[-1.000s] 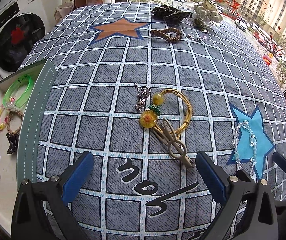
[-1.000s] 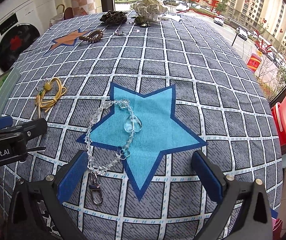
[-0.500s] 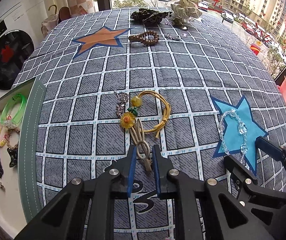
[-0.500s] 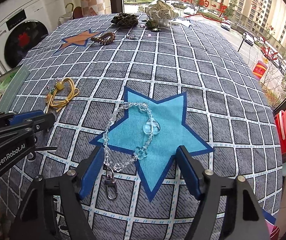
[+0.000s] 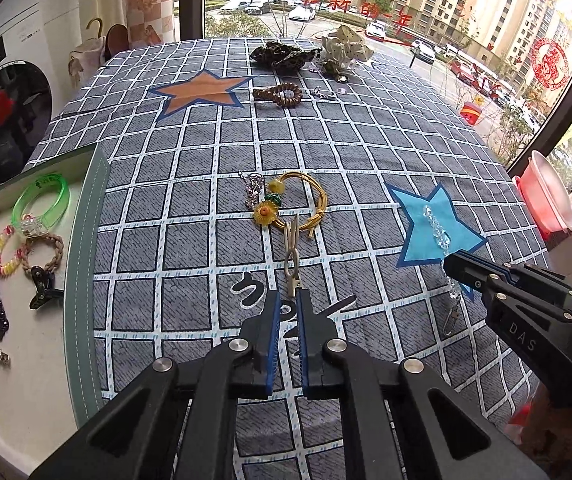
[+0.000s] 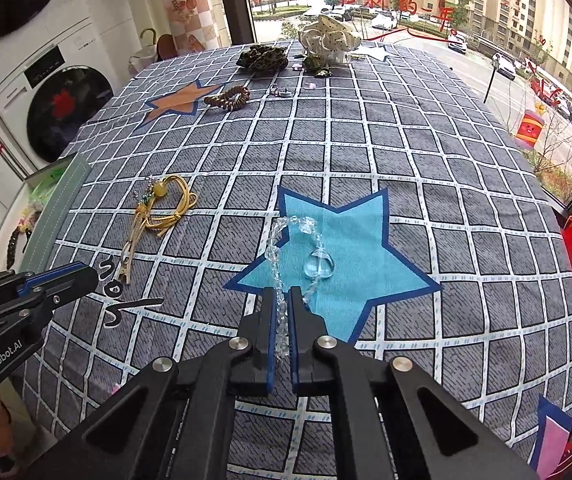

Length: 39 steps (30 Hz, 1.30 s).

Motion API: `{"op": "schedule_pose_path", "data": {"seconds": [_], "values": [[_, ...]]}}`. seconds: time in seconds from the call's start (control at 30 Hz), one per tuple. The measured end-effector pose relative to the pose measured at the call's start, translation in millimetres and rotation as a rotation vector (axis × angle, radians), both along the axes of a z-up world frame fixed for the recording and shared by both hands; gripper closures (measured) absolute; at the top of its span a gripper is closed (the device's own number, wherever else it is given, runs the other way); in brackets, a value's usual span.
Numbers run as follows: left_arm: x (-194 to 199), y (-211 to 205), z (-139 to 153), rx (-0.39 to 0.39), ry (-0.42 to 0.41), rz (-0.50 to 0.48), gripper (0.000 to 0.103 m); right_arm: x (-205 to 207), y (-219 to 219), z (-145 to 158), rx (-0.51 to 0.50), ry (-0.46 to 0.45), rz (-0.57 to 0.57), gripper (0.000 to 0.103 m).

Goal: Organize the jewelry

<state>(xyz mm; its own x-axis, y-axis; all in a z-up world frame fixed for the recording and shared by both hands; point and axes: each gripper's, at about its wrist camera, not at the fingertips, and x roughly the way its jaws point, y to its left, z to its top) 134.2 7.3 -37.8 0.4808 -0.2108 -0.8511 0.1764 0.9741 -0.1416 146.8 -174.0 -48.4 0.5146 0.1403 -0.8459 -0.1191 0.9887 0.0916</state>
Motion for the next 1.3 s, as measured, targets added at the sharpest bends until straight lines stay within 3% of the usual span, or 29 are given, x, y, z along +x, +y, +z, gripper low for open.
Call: {"op": "schedule_pose_path", "data": {"seconds": [0.17,0.5,0.53,0.57,0.6,0.63,0.7,1.0,1.07,1.13,1.3], "values": [[-9.8,5.3,4.5,-0.010,-0.013,-0.008,0.087,-9.7,-7.2,6.0,0.041,0.002,-0.017,0.097],[2.2,0.9,1.8,0.055,-0.012,0.039,0.087,-15.0,-14.8,10.9,0.062,-0.003,-0.032,0.097],[2.6,0.1,1.0,0.059,-0.013,0.038,0.079,-16.6,-16.2,11.1,0.065,-0.003,-0.034,0.097],[2.6,-0.8,0.8,0.068,-0.019,0.040,0.041,-16.7,-17.1,11.0,0.069,-0.003,-0.035,0.097],[2.1,-1.0,1.5,0.077,-0.031,0.049,0.016,-16.8,-18.1,10.7,0.073,-0.002,-0.036,0.097],[0.1,-1.1,4.0,0.091,-0.058,0.068,0.000,-16.8,-18.9,10.7,0.076,-0.002,-0.036,0.097],[-0.3,-5.8,7.2,0.115,-0.090,0.060,0.000,-17.7,-20.2,10.9,0.083,-0.003,-0.037,0.097],[24.4,-28.9,-13.8,0.164,-0.044,0.019,0.000,-18.9,-27.6,11.5,0.112,-0.003,-0.049,0.097],[28.7,-32.8,-17.5,0.167,-0.035,0.008,0.013,-19.5,-28.4,11.5,0.119,-0.002,-0.052,0.097],[33.5,-34.1,-21.9,0.165,-0.016,0.005,0.014,-19.5,-28.6,11.4,0.125,0.000,-0.052,0.097],[36.7,-30.7,-28.9,0.139,0.005,0.006,0.039,-20.6,-28.1,10.9,0.132,-0.001,-0.052,0.097]]}}
